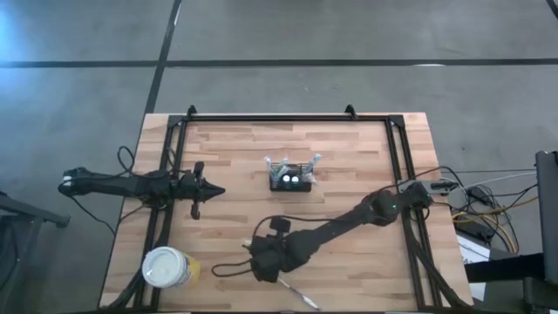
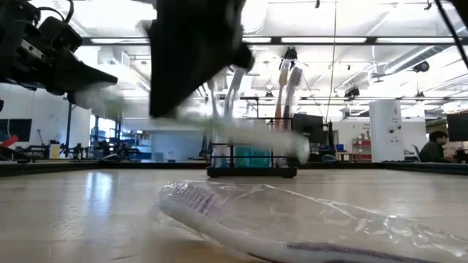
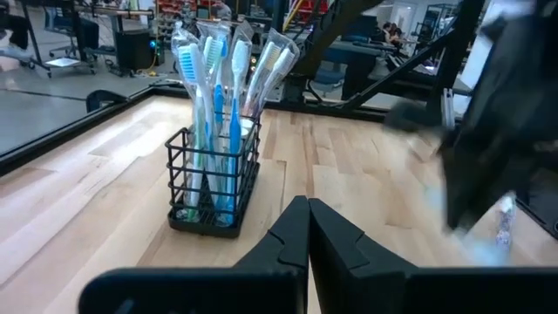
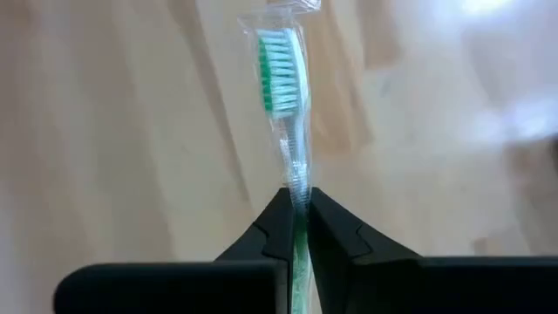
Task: Pick & Place toothbrushing station
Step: Put the green toothbrush into the wire organizer
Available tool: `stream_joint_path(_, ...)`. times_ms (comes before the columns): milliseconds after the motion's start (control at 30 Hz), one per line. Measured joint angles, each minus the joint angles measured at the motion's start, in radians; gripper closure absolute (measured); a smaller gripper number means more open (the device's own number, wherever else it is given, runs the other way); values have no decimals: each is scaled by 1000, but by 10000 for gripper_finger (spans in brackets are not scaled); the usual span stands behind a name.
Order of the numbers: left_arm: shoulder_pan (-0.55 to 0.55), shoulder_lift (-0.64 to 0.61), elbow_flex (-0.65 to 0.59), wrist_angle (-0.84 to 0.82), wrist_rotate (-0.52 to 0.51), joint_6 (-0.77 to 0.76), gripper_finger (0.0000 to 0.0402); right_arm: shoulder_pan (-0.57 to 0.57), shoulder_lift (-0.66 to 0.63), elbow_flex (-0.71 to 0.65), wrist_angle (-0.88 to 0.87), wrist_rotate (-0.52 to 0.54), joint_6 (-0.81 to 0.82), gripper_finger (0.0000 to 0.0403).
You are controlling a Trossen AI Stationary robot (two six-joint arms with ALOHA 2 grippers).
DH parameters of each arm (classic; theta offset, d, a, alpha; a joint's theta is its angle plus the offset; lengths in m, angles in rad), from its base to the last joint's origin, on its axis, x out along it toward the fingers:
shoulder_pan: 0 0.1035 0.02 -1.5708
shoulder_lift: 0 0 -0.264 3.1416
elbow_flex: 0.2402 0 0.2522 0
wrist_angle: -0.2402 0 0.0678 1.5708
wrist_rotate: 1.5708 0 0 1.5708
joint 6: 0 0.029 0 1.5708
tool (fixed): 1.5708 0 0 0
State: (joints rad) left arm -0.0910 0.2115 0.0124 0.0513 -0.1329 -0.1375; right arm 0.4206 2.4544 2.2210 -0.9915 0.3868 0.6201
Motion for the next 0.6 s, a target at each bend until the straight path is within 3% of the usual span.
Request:
stream_joint_path(267, 0, 0, 4, -10, -7, 16, 396, 94, -132, 0, 17, 199, -85, 389)
stream_joint_path(433, 0, 0, 13, -35, -28, 31, 396, 169, -212, -29, 138, 243, -273, 389)
stream_joint_path(600, 0, 0, 14, -38, -76, 51, 396, 207, -278, -47, 145, 339, -374, 390)
